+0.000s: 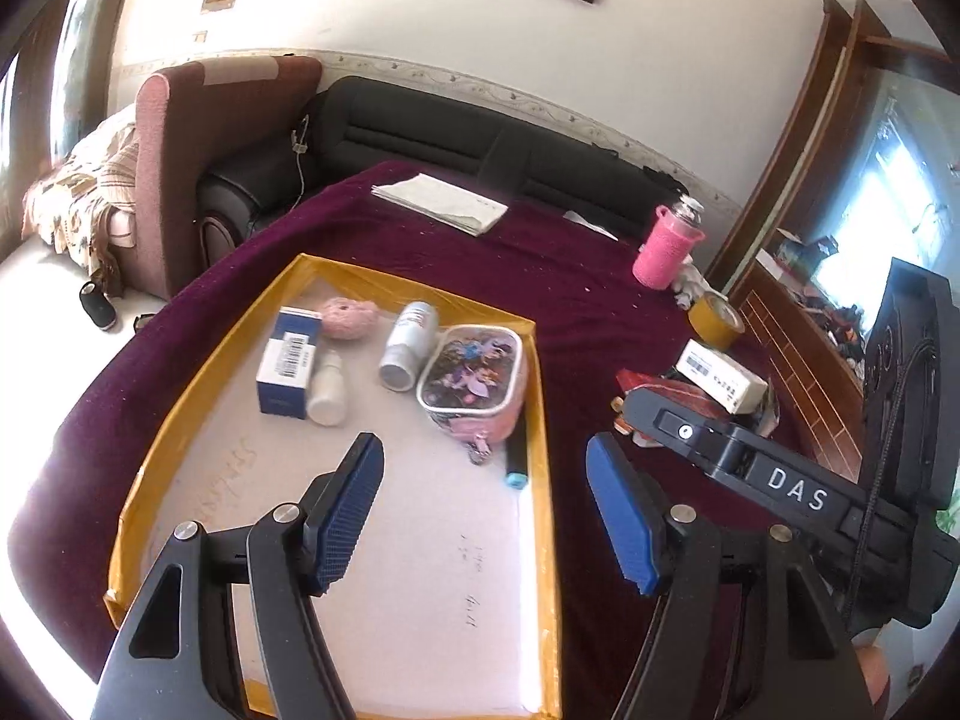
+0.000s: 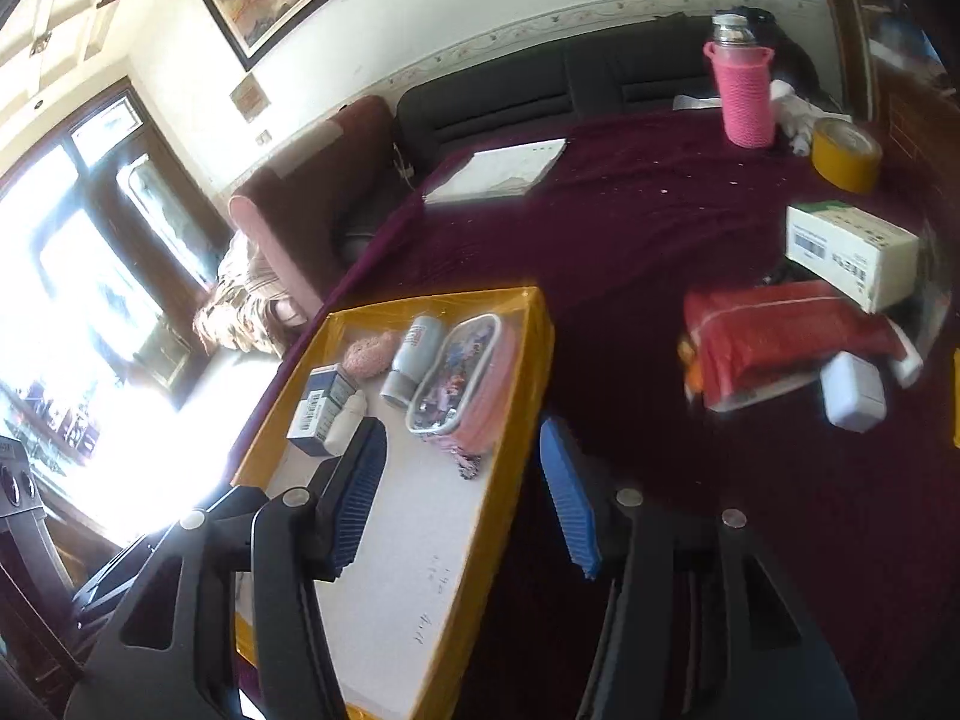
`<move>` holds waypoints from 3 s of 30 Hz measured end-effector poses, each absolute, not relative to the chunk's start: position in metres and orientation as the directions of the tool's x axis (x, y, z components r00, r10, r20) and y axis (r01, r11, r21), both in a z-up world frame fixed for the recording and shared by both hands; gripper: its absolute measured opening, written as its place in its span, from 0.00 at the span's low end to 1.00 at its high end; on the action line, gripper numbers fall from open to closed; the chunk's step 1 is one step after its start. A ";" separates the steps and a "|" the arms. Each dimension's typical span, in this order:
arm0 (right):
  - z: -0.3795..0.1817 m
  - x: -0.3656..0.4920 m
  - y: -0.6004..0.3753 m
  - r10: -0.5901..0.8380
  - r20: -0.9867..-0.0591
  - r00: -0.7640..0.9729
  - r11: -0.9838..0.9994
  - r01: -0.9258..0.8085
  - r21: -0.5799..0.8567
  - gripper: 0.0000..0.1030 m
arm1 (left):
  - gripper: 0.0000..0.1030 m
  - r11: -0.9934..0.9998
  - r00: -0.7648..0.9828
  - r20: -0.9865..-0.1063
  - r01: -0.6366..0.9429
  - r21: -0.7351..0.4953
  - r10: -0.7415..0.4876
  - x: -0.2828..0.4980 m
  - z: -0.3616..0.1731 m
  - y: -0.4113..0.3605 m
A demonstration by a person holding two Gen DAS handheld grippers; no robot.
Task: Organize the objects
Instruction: 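Release the medicine box with the left gripper while the right releases the dropper bottle into the tray, then move both open grippers back toward the items on the table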
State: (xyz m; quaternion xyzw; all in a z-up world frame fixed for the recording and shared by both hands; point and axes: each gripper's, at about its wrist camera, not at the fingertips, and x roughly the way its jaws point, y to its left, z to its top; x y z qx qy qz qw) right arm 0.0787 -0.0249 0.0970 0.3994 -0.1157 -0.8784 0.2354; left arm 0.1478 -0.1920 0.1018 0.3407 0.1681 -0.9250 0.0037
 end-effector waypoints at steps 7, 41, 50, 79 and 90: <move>0.083 0.088 0.018 -0.485 -0.644 -0.592 -0.870 0.252 0.423 0.51 | 0.62 -0.958 -0.731 -0.667 0.069 -0.278 0.141 0.158 0.103 -0.143; 0.071 0.095 0.010 -0.437 -0.672 -0.598 -0.897 0.230 0.379 0.51 | 0.62 -0.922 -0.718 -0.672 0.115 -0.370 0.180 0.157 0.085 -0.173; 0.074 0.096 0.009 -0.441 -0.662 -0.607 -0.894 0.233 0.382 0.51 | 0.62 -0.931 -0.705 -0.687 0.110 -0.348 0.173 0.156 0.083 -0.167; 0.100 0.115 0.050 -0.424 -0.595 -0.683 -0.896 0.219 0.387 0.51 | 0.62 -0.962 -0.763 -0.629 0.040 -0.270 0.145 0.212 0.130 -0.142; 0.095 0.109 0.056 -0.410 -0.591 -0.695 -0.901 0.205 0.383 0.51 | 0.62 -0.963 -0.733 -0.663 0.042 -0.266 0.151 0.199 0.123 -0.133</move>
